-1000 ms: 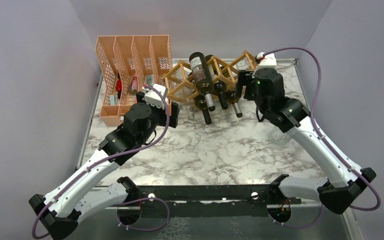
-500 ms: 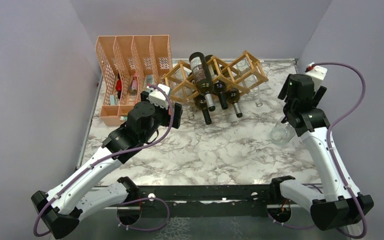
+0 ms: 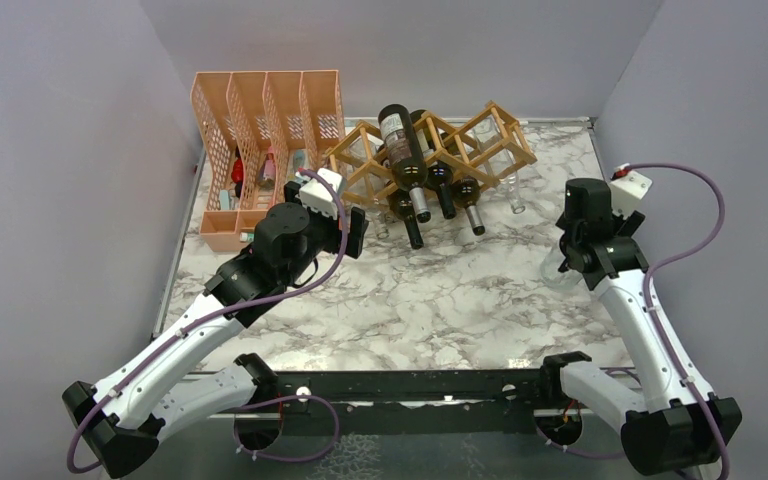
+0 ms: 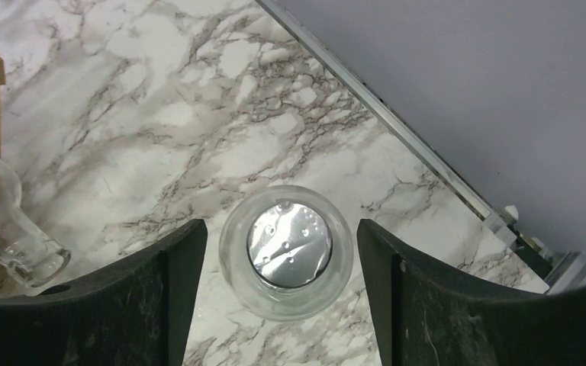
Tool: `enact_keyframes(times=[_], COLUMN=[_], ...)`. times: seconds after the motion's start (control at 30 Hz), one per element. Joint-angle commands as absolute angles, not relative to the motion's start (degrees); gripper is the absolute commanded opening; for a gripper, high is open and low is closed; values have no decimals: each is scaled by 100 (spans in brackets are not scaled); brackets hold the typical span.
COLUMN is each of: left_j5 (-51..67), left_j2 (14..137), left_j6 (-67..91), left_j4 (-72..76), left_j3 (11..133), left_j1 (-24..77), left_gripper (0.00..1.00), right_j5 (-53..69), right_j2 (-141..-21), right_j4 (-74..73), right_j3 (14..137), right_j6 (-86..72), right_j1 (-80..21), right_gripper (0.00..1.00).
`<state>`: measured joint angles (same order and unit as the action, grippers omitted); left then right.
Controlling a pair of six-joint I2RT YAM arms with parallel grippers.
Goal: Put the wine bottle on the wine rack
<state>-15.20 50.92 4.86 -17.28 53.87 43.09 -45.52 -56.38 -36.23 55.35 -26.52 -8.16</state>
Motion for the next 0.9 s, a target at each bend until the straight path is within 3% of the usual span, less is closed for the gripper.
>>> enact_keyframes(times=[0.0, 0.13, 0.27, 0.47, 0.7, 0.87], left_j5=[-1379, -1380, -1401, -1433, -1448, -1458], left_j2=[5044, 5046, 5036, 5074, 5161, 5256], left_j6=[426, 431, 439, 474, 522, 571], left_j4=[-1574, -1578, -1574, -1578, -1553, -1499], left_j3=[5389, 5388, 5372, 5375, 5396, 5438], left_j1=[4299, 4302, 4306, 4303, 4307, 4302], left_gripper=[99, 99, 99, 99, 99, 99], right_j5=[-4755, -4653, -4542, -4103, -2455, -848], right_j2=[-5468, -5524, -5569, -5474, -5360, -5340], right_j4=[-3814, -3748, -3742, -3742, -4352, -4857], right_j3=[5317, 5176, 5232, 5508, 6117, 6524], right_j6=[-3110, -3213, -3150, -2696, -2066, -1646], right_j1=[-778, -719, -720, -720, -720, -719], right_gripper=[72, 63, 39, 16, 2, 1])
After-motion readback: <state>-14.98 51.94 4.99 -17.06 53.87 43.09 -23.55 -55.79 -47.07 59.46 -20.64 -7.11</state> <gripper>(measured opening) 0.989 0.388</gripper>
